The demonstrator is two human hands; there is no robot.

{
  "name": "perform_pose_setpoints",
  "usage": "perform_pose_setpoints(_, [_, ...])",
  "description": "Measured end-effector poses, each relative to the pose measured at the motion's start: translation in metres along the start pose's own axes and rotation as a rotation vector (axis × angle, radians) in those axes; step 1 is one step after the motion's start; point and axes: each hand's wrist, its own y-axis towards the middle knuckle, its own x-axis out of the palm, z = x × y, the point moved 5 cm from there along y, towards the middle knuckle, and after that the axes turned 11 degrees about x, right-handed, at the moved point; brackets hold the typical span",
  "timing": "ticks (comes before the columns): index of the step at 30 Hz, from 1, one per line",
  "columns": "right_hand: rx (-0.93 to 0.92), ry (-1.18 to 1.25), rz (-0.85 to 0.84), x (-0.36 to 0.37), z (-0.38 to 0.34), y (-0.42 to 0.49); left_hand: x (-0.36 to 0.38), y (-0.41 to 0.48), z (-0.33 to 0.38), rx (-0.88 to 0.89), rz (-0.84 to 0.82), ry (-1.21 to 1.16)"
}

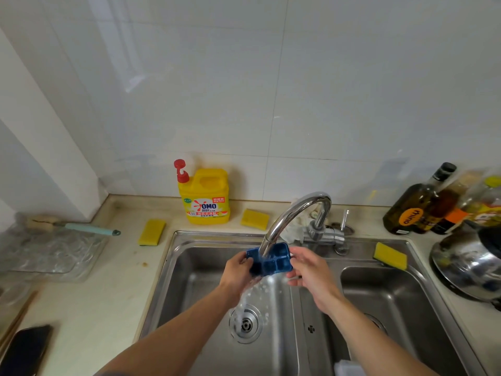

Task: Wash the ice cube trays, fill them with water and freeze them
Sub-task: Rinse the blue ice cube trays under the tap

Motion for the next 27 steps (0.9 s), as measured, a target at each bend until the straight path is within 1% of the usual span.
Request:
perform_pose_setpoints(2, [-0.006,-0.005,0.001,-0.003,-0.001,0.001,0.004,0.003,-0.001,-0.009,-0.016,-0.037])
perform_pose_setpoints(5, [0.007,0.010,0.026,-0.008,0.000,0.005,0.008,0.007,-0.002,-0.026,-0.029,-0.015])
perform_pose_setpoints(8, [0.044,0.067,0.024,-0.010,0.003,0.010,0.009,0.008,-0.003,-0.051,0.003,0.002])
perform_pose_setpoints(10, [0.084,0.095,0.008,-0.009,0.006,0.014,0.005,0.010,0.001,-0.038,0.029,0.037])
perform_pose_setpoints(14, [0.169,0.112,-0.036,-0.003,0.013,0.020,-0.002,0.012,0.010,0.023,0.019,0.130])
perform_pose_setpoints(17, [0.228,0.109,-0.086,0.003,0.016,0.024,-0.005,0.012,0.018,0.105,0.007,0.231])
perform_pose_setpoints(22, [0.300,0.117,-0.209,0.022,0.018,0.027,-0.008,0.012,0.033,0.260,0.089,0.388])
perform_pose_setpoints(27, [0.304,0.130,-0.253,0.037,0.017,0.032,-0.017,0.013,0.044,0.321,0.135,0.462])
